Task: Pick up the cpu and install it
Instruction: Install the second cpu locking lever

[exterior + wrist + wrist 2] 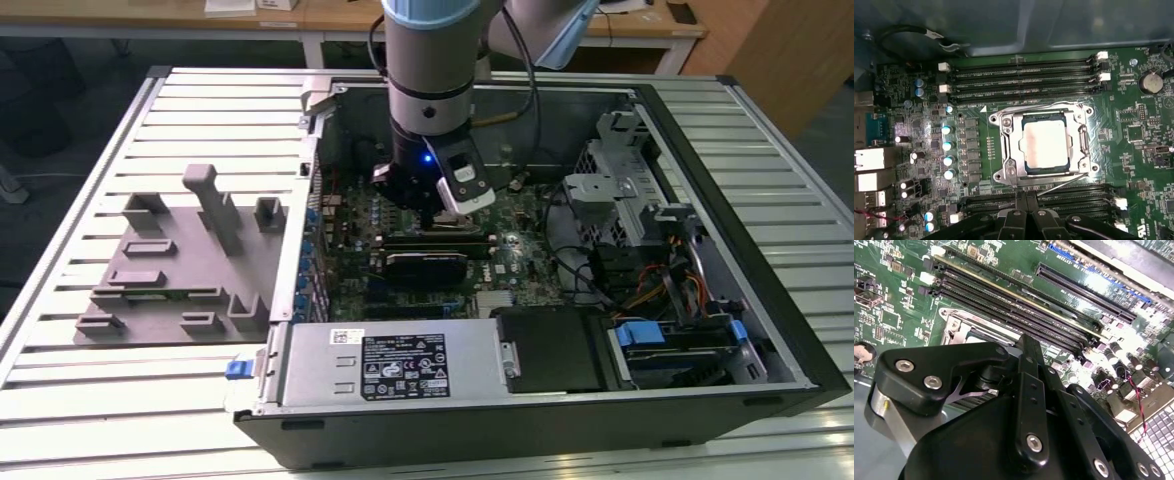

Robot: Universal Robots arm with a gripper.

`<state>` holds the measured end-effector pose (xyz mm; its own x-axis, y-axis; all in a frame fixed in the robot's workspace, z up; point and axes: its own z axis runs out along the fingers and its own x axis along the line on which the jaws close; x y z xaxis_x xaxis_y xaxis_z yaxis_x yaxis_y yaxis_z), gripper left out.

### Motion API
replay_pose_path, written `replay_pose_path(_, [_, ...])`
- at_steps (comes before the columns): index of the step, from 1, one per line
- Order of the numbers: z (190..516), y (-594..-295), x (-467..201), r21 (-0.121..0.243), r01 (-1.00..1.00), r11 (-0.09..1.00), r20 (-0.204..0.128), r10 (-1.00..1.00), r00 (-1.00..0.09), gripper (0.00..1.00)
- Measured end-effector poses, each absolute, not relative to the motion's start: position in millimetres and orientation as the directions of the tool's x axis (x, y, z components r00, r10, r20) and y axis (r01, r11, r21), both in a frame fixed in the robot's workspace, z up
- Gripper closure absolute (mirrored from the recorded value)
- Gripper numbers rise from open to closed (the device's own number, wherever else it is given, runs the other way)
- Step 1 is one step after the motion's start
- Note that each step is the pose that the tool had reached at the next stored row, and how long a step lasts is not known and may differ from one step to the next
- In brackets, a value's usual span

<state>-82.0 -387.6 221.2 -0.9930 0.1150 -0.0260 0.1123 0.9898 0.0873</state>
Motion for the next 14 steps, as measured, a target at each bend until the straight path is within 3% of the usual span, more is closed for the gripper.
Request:
replay_pose_path(5, [218.0,-392.7,-82.9,0.127,0.112,0.986,-0.021,0.115,-0.993,0.89])
replay_pose_path(14, [214.2,-402.4,-85.5,0.166,0.111,0.98,-0.017,0.115,-0.993,0.89])
